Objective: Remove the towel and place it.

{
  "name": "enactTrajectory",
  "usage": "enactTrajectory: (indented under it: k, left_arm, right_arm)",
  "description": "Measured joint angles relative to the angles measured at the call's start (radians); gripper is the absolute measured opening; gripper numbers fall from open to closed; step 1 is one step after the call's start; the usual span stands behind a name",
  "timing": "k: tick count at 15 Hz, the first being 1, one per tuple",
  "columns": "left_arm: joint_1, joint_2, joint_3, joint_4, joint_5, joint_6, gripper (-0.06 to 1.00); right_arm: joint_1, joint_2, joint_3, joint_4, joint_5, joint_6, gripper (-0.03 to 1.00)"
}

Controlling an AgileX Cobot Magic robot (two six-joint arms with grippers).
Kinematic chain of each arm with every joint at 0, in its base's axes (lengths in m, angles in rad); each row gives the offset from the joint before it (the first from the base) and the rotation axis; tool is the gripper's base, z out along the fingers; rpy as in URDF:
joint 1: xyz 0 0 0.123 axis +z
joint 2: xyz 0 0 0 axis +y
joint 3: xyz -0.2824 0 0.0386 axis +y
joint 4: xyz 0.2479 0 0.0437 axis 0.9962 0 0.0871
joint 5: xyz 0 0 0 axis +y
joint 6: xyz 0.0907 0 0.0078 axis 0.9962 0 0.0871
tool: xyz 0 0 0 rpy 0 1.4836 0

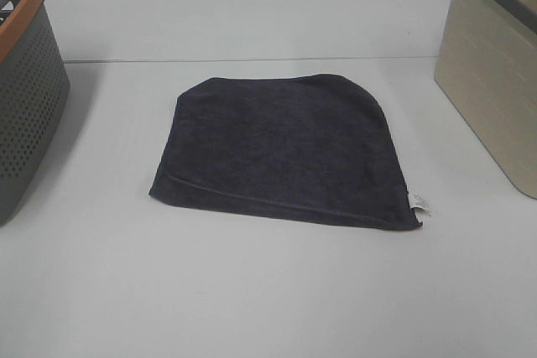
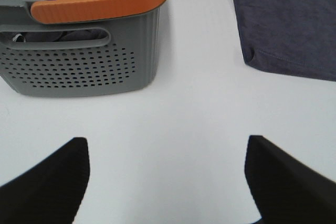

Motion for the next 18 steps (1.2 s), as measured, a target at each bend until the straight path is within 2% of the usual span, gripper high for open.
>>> enactTrajectory:
  k: [3, 12, 18]
  left_arm:
    - [0.000, -0.101, 0.010, 0.000, -0.023, 0.000, 0.76]
    - [0.000, -0.107, 0.020, -0.027, -0.026, 0.027, 0.76]
    - [0.000, -0.107, 0.020, -0.034, -0.026, 0.038, 0.76]
  right_arm:
    - [0.000, -0.064, 0.021, 0.004, 0.044, -0.001, 0.74]
    - [0.000, -0.337, 0.022, 0.006, 0.046, -0.002, 0.74]
    - [0.000, -0.338, 0.022, 0.006, 0.045, -0.002, 0.74]
